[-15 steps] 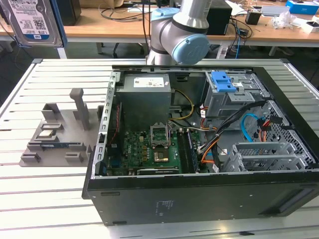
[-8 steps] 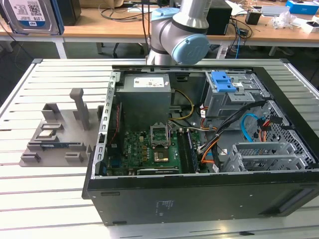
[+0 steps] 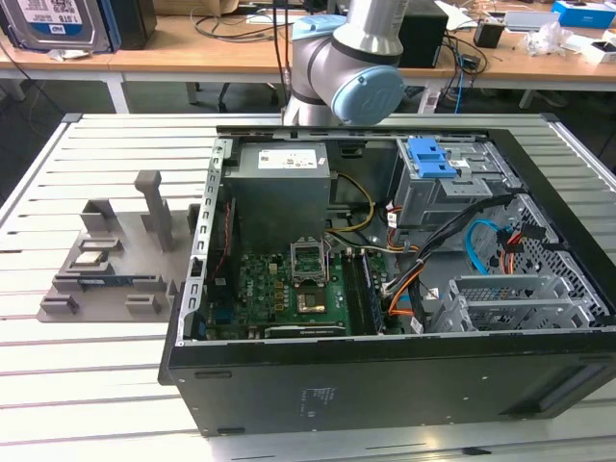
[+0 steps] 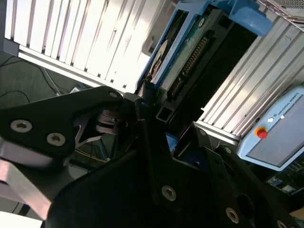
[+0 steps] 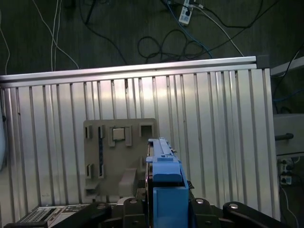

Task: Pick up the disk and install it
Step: 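Pick up the disk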

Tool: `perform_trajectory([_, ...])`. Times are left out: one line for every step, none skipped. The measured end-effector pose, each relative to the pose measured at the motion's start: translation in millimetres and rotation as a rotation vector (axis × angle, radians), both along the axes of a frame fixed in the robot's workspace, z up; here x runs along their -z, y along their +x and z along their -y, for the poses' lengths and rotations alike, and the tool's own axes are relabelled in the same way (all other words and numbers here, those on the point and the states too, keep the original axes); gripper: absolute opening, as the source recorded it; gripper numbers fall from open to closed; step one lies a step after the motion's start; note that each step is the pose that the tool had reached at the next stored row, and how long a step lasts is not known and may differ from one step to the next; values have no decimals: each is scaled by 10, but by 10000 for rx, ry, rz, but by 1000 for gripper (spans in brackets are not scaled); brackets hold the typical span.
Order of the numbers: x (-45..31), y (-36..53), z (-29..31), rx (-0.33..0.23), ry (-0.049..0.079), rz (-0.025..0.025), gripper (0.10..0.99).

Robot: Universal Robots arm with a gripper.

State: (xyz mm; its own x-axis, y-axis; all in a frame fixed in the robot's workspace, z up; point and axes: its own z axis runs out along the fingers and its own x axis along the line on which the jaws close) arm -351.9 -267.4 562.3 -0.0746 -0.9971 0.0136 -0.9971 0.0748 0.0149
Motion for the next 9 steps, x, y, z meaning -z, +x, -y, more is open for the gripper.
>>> perform_trajectory([-36, 1, -1, 0, 0, -1, 365])
perform_trajectory([-64, 2, -3, 1, 0, -1, 365])
perform_trajectory([-84, 2, -4, 0, -1, -1, 365])
perform_trajectory([-112, 3, -5, 0, 0, -1, 365])
perform_trajectory([-132, 3, -6, 1, 0, -1, 365])
perform_trajectory([-171, 4, -7, 0, 0, 0, 365])
perform_trajectory([-192, 4, -8, 0, -1, -1, 365])
perform_trajectory([-207, 5, -9, 0, 0, 0, 365])
perform_trajectory([-247, 5, -10, 0, 0, 0, 365])
